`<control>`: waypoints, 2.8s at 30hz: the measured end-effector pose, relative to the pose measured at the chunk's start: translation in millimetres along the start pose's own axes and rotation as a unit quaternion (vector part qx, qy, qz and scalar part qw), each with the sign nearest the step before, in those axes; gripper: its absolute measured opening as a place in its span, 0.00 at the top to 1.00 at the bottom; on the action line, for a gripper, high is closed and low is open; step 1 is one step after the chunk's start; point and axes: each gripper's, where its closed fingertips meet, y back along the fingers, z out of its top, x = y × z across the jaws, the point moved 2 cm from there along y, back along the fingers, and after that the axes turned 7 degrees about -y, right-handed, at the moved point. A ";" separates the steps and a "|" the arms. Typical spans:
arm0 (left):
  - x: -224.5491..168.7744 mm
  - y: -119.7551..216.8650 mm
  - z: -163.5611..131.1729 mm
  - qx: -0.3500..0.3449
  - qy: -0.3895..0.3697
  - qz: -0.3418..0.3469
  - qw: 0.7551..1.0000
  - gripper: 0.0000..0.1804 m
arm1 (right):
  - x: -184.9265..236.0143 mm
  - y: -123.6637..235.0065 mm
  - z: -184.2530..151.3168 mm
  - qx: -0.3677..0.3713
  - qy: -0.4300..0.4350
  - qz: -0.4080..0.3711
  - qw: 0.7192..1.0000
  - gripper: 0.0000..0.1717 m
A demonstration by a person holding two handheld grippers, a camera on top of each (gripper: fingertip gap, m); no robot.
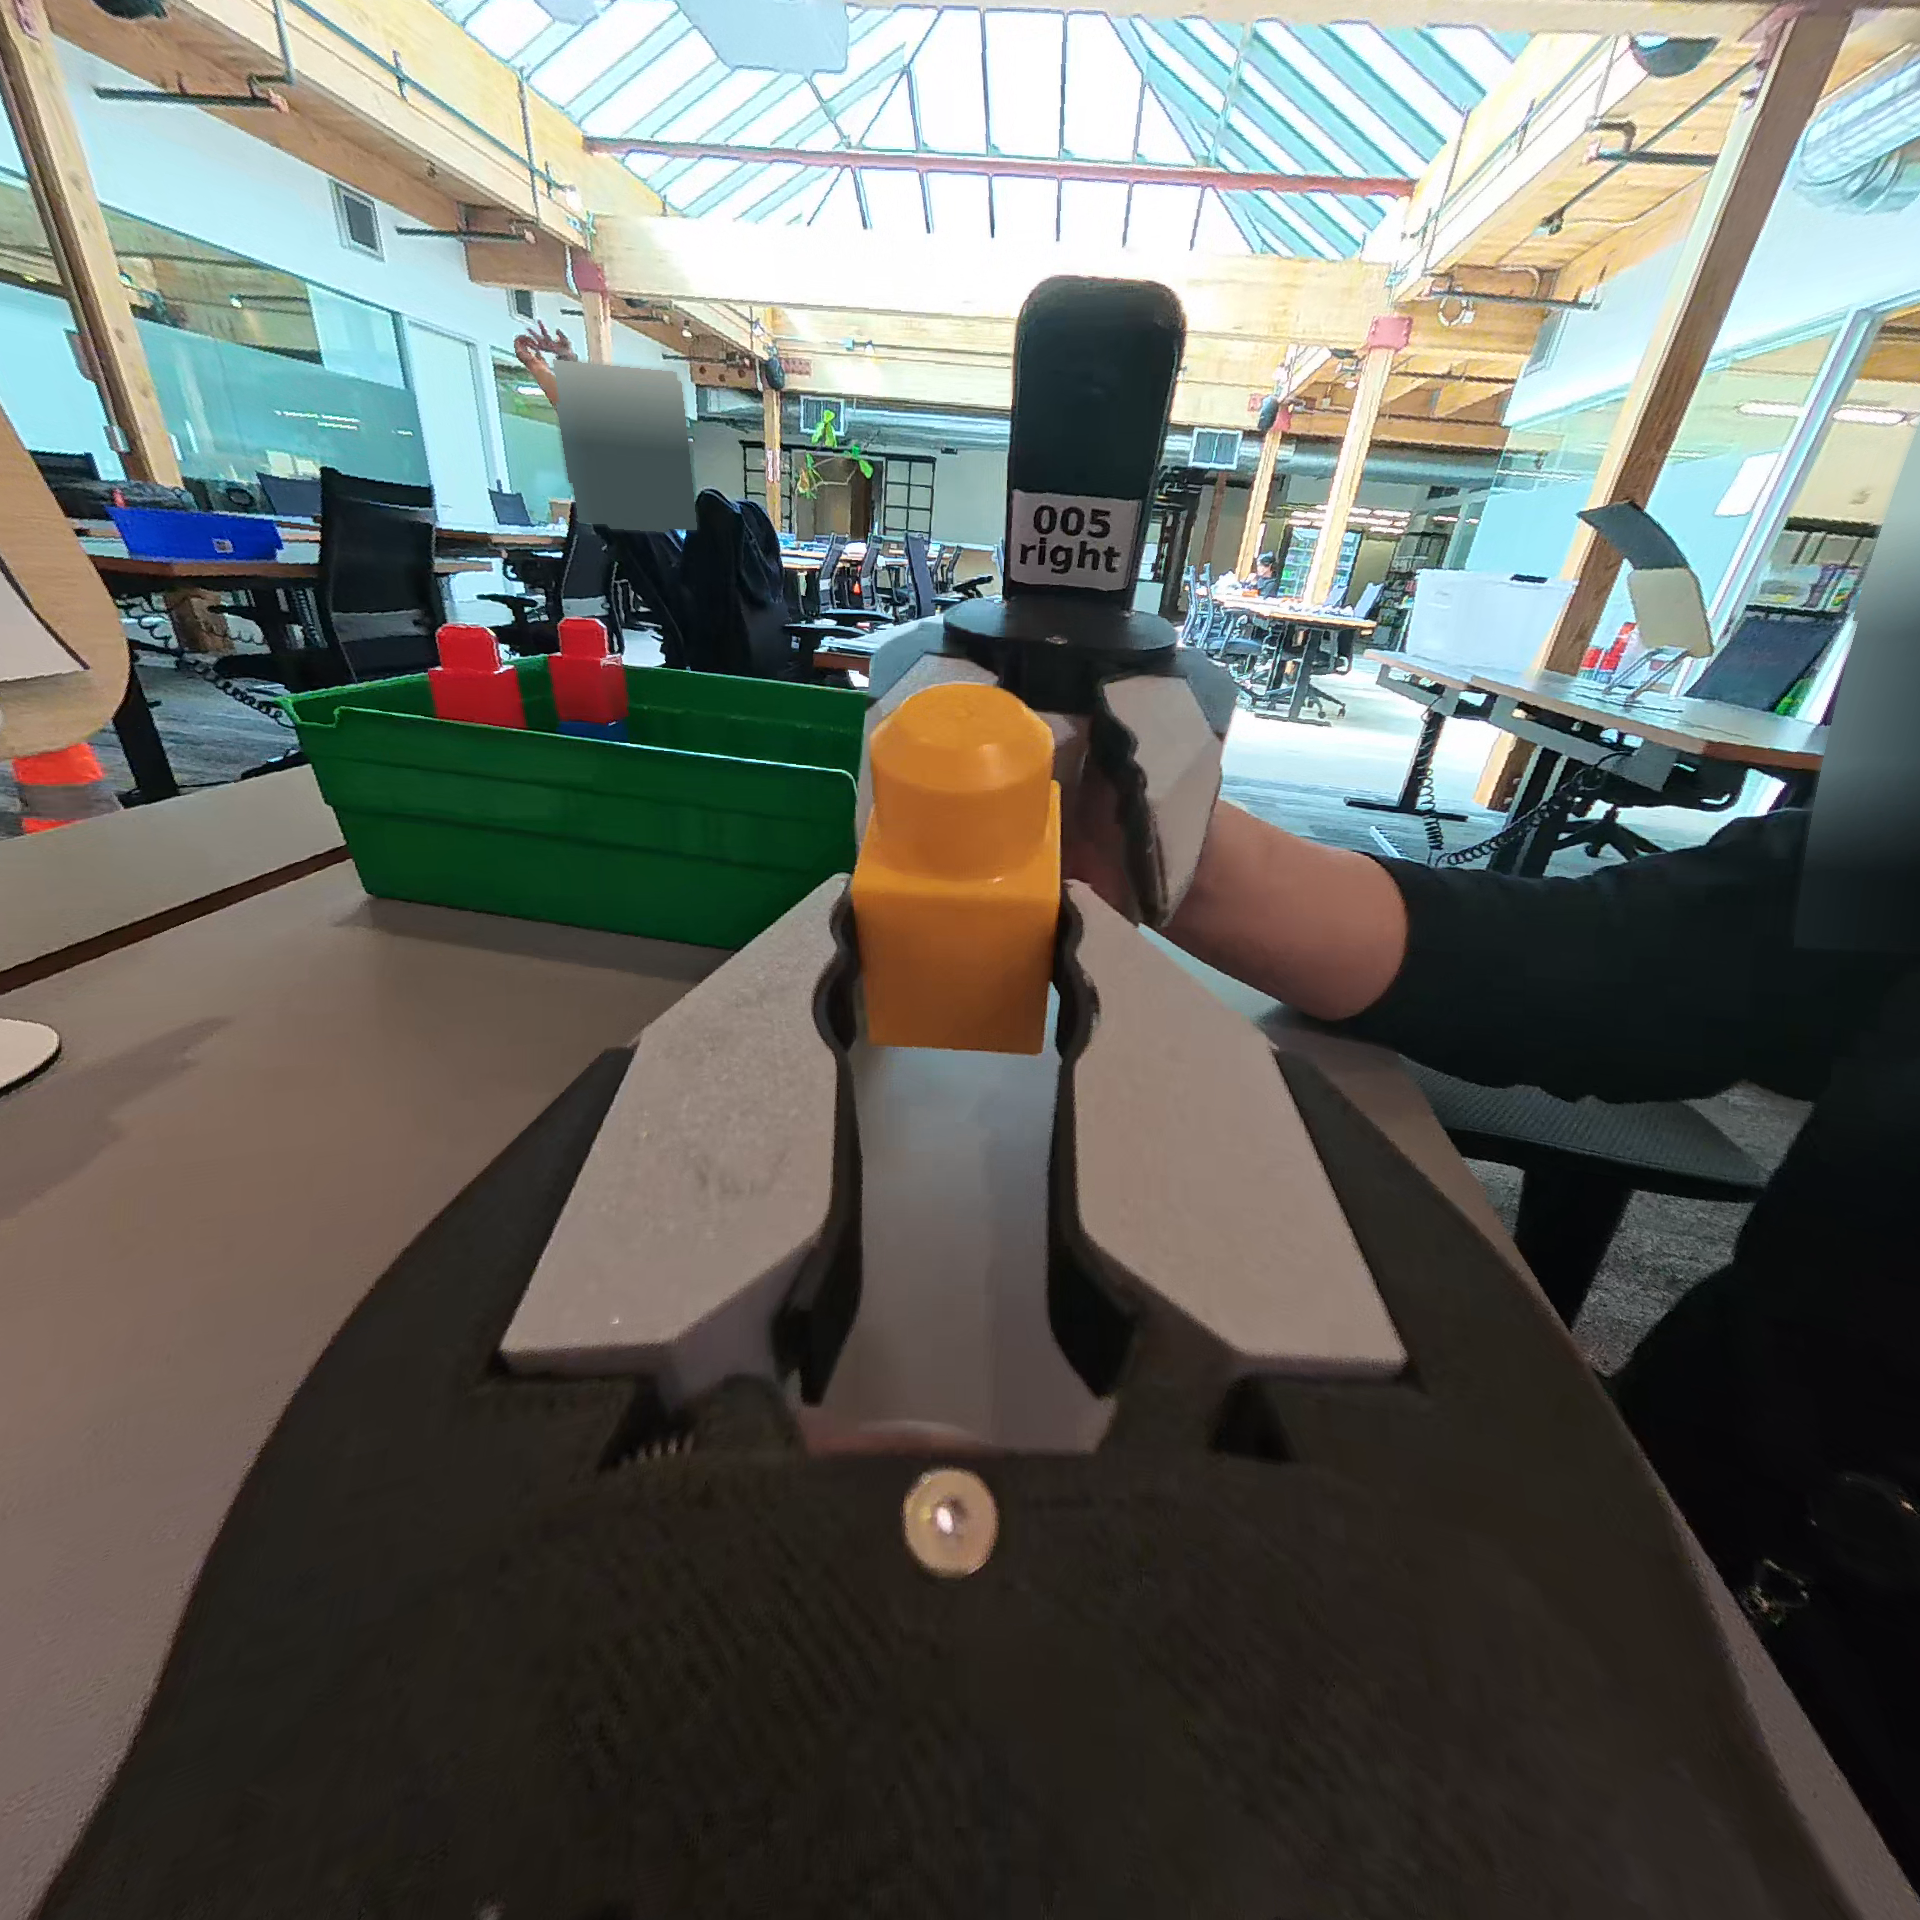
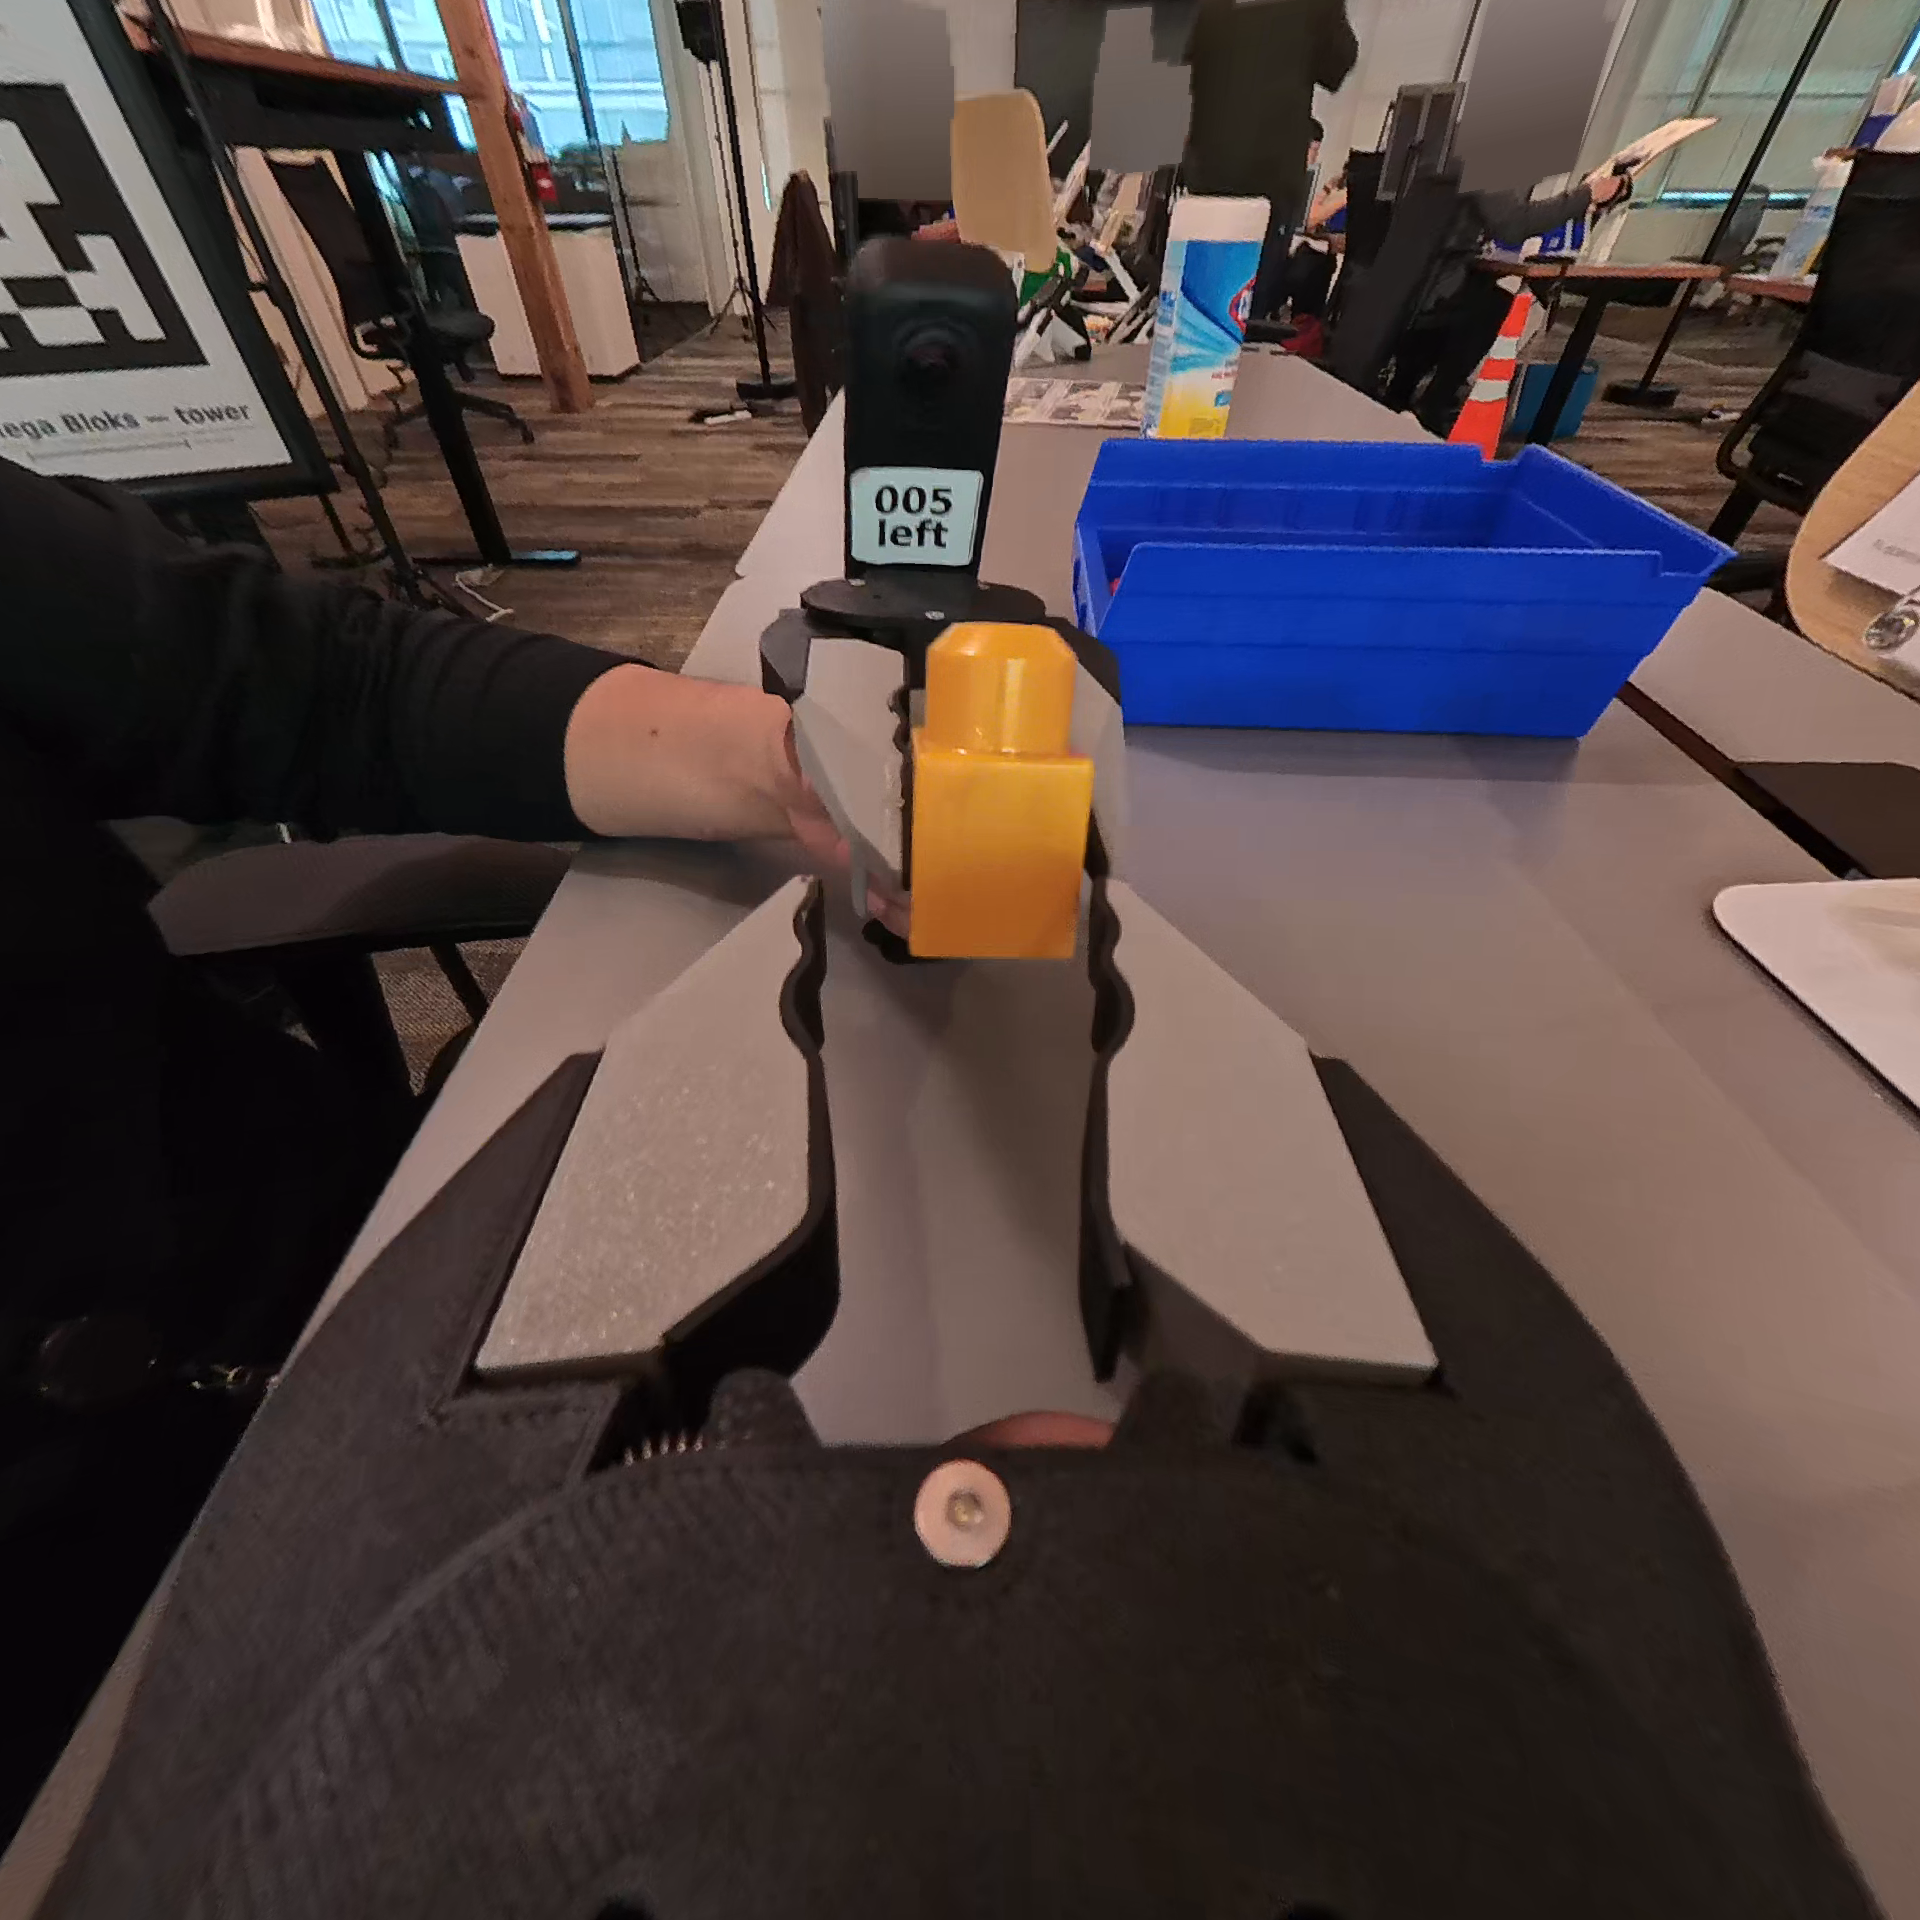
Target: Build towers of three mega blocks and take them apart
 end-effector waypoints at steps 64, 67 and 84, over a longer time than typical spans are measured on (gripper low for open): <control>82.9 -19.3 -88.9 0.322 -0.007 -0.021 0.946 0.81 | -63.9 40.8 -13.4 -0.028 -0.067 -0.112 0.991 0.85; 89.4 4.9 -44.6 0.236 0.046 -0.012 0.970 0.81 | -70.0 13.7 -36.1 0.010 -0.052 -0.125 0.991 0.85; 63.7 2.8 -18.8 0.228 -0.007 -0.018 0.973 0.81 | -54.0 -33.0 -77.6 0.138 -0.047 -0.073 0.987 0.84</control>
